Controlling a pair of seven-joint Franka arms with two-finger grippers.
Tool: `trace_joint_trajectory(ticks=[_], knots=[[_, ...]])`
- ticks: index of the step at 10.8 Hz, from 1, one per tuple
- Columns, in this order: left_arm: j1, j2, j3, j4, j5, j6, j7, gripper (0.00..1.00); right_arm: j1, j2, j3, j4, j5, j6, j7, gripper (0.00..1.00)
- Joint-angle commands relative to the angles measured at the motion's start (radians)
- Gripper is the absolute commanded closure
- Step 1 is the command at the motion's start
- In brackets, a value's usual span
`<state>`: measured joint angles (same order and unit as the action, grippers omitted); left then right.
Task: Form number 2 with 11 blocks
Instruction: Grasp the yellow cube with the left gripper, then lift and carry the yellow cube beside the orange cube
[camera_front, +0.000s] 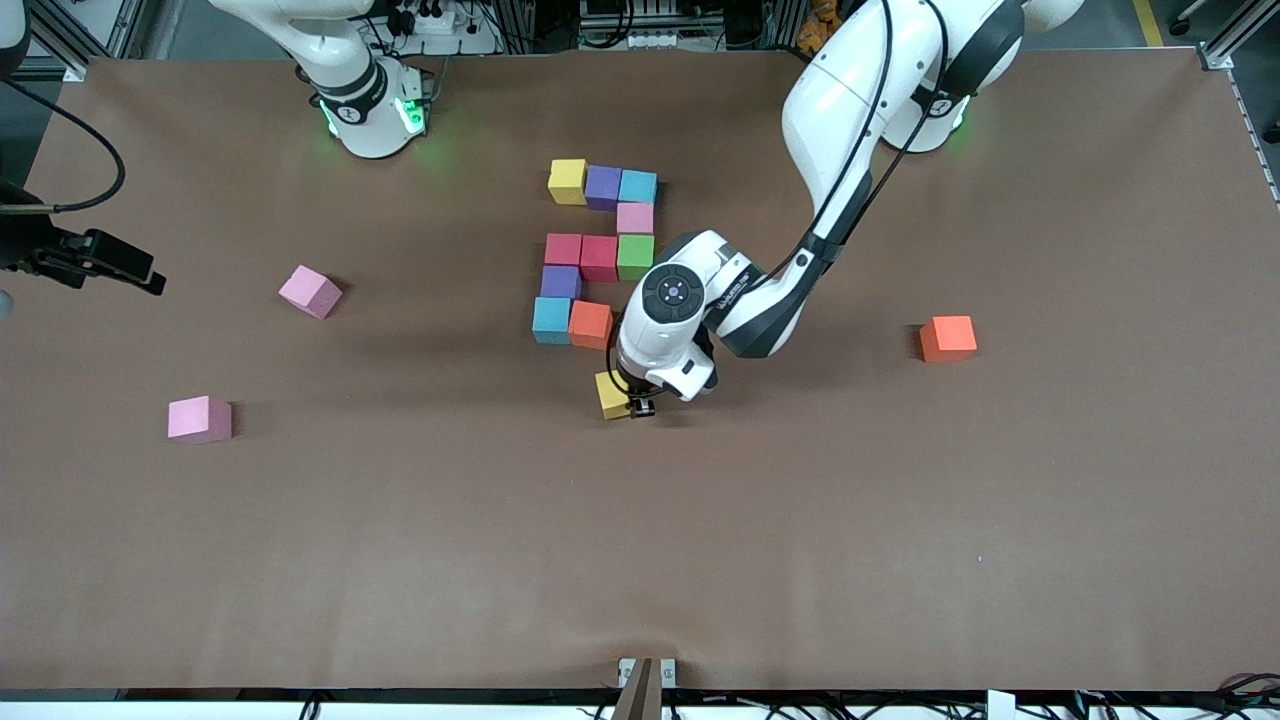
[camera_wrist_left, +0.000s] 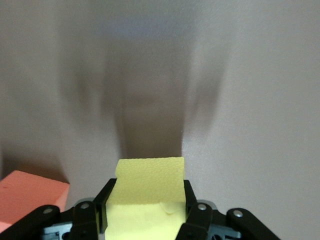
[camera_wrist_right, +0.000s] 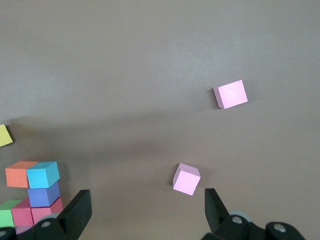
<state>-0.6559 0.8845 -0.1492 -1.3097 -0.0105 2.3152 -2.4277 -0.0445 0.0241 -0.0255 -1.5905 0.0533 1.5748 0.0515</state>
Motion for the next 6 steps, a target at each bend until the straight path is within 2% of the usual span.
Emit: trace_joint_trajectory(ticks=[1,6], knots=[[0.001,-0.051,0.003,-0.042,0.02,-0.055,0.08,1.0,-0.018,0.007,0.012,0.015,-0.003,-0.006,0.013,0.0],[0.012,-0.145,-0.009,-0.189,0.02,-0.043,0.202,1.0,-0.021,0.007,0.012,0.015,-0.003,-0.006,0.011,0.0]])
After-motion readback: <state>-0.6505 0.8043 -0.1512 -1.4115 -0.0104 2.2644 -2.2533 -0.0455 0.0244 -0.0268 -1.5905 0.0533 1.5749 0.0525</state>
